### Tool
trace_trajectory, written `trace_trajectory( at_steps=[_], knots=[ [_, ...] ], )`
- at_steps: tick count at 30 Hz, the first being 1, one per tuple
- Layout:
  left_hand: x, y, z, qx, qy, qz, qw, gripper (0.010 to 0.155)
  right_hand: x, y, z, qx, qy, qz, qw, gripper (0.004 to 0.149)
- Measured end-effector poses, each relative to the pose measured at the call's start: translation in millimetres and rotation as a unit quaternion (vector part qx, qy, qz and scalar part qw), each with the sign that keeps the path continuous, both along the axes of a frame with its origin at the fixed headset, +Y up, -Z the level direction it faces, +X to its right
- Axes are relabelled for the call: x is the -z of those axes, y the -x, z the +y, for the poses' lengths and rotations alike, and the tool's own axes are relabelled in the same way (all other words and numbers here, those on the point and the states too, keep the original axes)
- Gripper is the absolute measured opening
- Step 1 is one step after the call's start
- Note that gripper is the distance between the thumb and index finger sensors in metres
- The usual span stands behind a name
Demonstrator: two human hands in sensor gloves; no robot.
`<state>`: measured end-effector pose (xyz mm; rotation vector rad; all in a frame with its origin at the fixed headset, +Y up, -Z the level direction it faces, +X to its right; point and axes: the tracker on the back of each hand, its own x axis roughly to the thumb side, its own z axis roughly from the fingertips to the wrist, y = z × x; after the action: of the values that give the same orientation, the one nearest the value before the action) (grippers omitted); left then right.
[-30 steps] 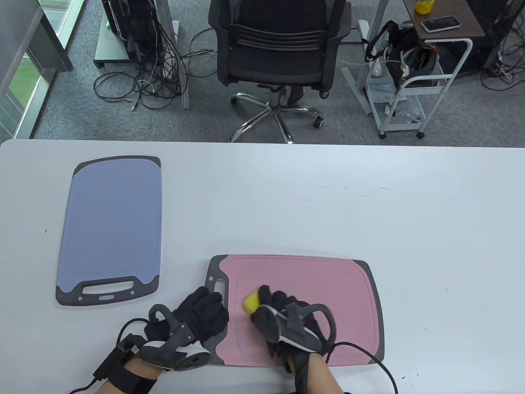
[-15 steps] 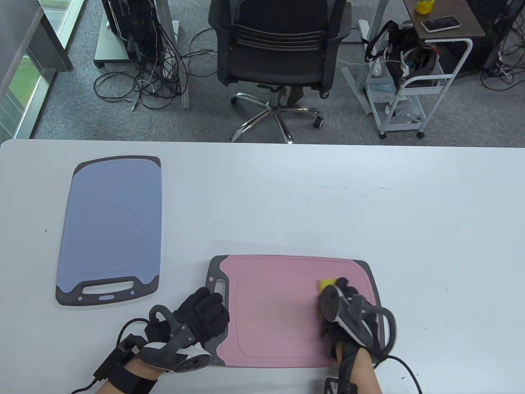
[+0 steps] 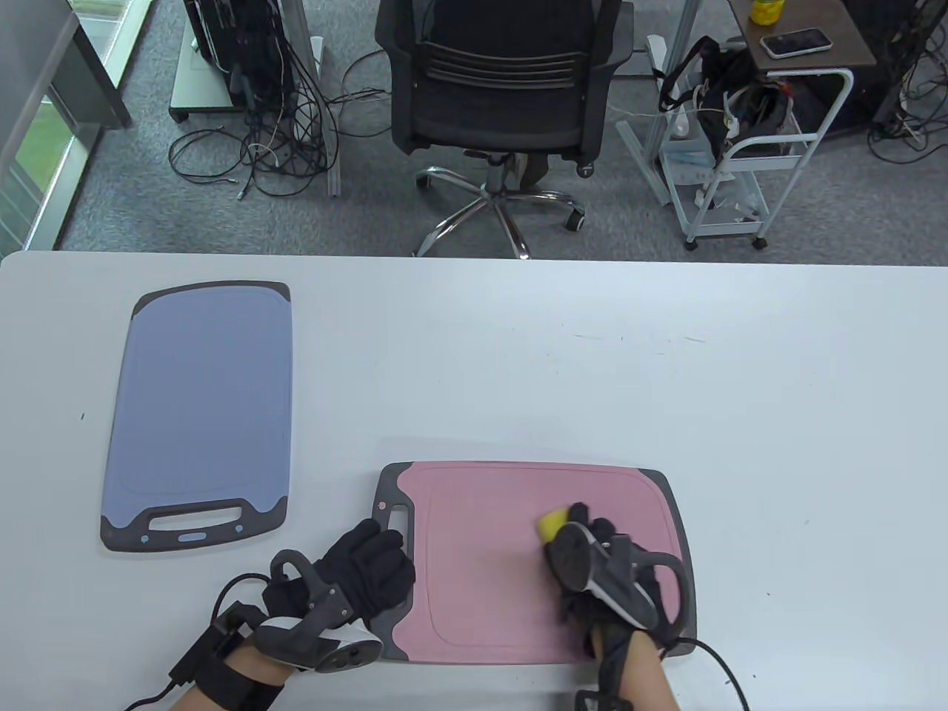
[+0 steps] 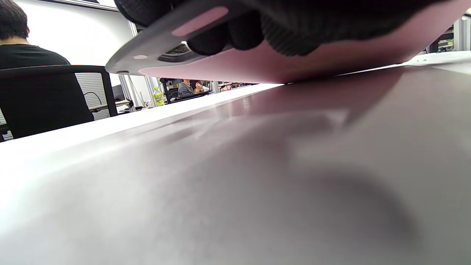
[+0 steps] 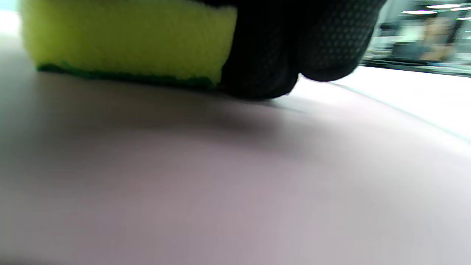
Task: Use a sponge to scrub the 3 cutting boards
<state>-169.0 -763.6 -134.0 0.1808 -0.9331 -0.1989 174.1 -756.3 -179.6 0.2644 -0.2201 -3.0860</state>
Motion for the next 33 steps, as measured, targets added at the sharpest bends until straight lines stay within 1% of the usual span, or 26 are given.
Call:
trace_trajectory(
  at_steps=[2, 3, 4, 5, 6, 7, 10, 11, 12, 13, 14, 15, 17, 18, 19, 20, 21, 22, 23, 24, 25, 28, 29, 30, 31, 33],
  knots=[
    [-1, 0, 0, 0.0, -0.003, 0.0, 1.0, 0.048, -5, -55, -6, 0.004, 0.009, -0.137, 0.99, 0.071],
    [-1, 0, 0, -0.001, -0.004, 0.0, 1.0, 0.048, -10, -70, -9, 0.019, 0.018, -0.186, 0.982, 0.071],
    [-1, 0, 0, 0.0, -0.005, -0.001, 1.0, 0.048, -14, -84, -14, 0.065, 0.023, -0.208, 0.976, 0.071],
    [-1, 0, 0, 0.0, -0.006, -0.001, 1.0, 0.048, -17, -88, -15, 0.099, 0.007, -0.202, 0.974, 0.071],
    [-1, 0, 0, 0.001, -0.005, 0.0, 1.0, 0.048, -15, -85, -16, 0.11, -0.003, -0.194, 0.975, 0.071],
    [-1, 0, 0, 0.0, -0.004, 0.0, 1.0, 0.048, -12, -79, -14, 0.094, 0.002, -0.195, 0.976, 0.071],
    [-1, 0, 0, 0.001, -0.004, 0.001, 1.0, 0.048, -3, -43, -4, -0.007, 0.0, -0.113, 0.994, 0.071],
    [-2, 0, 0, 0.001, -0.007, 0.0, 1.0, 0.048, 1, -24, -1, 0.013, -0.007, -0.056, 0.998, 0.071],
    [-3, -1, 0, 0.003, -0.008, 0.0, 1.0, 0.048, 2, -6, 0, 0.031, -0.016, -0.031, 0.999, 0.071],
    [-3, -1, 0, 0.004, -0.009, 0.0, 1.0, 0.048, 3, 24, 4, 0.049, -0.019, 0.018, 0.998, 0.071],
    [-2, -1, 0, 0.003, -0.007, 0.0, 1.0, 0.048, 4, 48, 7, 0.056, -0.011, 0.069, 0.996, 0.071],
    [-2, 0, 0, 0.003, -0.005, 0.0, 1.0, 0.048, -2, 82, 12, 0.06, -0.02, 0.135, 0.989, 0.072],
    [0, 0, 0, 0.0, 0.004, 0.0, 1.0, 0.048, -17, 143, 18, 0.052, -0.018, 0.26, 0.964, 0.072],
    [0, 1, 0, -0.001, 0.007, 0.002, 1.0, 0.048, -25, 162, 23, 0.047, -0.015, 0.3, 0.953, 0.072],
    [1, 1, 0, -0.002, 0.008, 0.002, 1.0, 0.048, -33, 180, 24, 0.046, -0.028, 0.332, 0.942, 0.072],
    [0, 1, 0, -0.003, 0.007, 0.003, 1.0, 0.048, -39, 191, 25, 0.02, -0.051, 0.33, 0.943, 0.073],
    [0, 1, 0, -0.003, 0.005, 0.004, 1.0, 0.048, -38, 190, 26, -0.014, -0.051, 0.322, 0.945, 0.073],
    [1, 1, 0, -0.003, 0.006, 0.005, 1.0, 0.048, -33, 180, 25, -0.023, -0.034, 0.332, 0.942, 0.073],
    [0, 0, 0, 0.0, 0.006, 0.004, 1.0, 0.048, -29, 170, 23, 0.001, -0.027, 0.315, 0.949, 0.073],
    [0, -1, 0, 0.007, 0.003, 0.003, 1.0, 0.048, -22, 147, 20, 0.054, -0.016, 0.264, 0.963, 0.072],
    [-1, -3, 0, 0.012, 0.002, 0.002, 1.0, 0.049, -18, 134, 18, 0.071, -0.008, 0.236, 0.969, 0.072],
    [-3, -6, -1, 0.025, -0.007, -0.007, 1.0, 0.049, -4, 62, 10, 0.037, -0.011, 0.112, 0.993, 0.072],
    [-3, -6, -1, 0.026, -0.007, -0.008, 1.0, 0.05, -2, 30, 7, 0.018, -0.005, 0.048, 0.999, 0.072],
    [-3, -7, -1, 0.026, -0.006, -0.01, 1.0, 0.05, -2, 11, 4, 0.015, 0.0, 0.008, 1.0, 0.072],
    [-3, -6, -1, 0.025, -0.004, -0.009, 1.0, 0.05, -4, -16, 1, 0.013, 0.008, -0.057, 0.998, 0.072],
    [-1, -5, -1, 0.019, 0.002, -0.008, 1.0, 0.05, -12, -55, -4, 0.008, 0.024, -0.155, 0.988, 0.072]
  ],
)
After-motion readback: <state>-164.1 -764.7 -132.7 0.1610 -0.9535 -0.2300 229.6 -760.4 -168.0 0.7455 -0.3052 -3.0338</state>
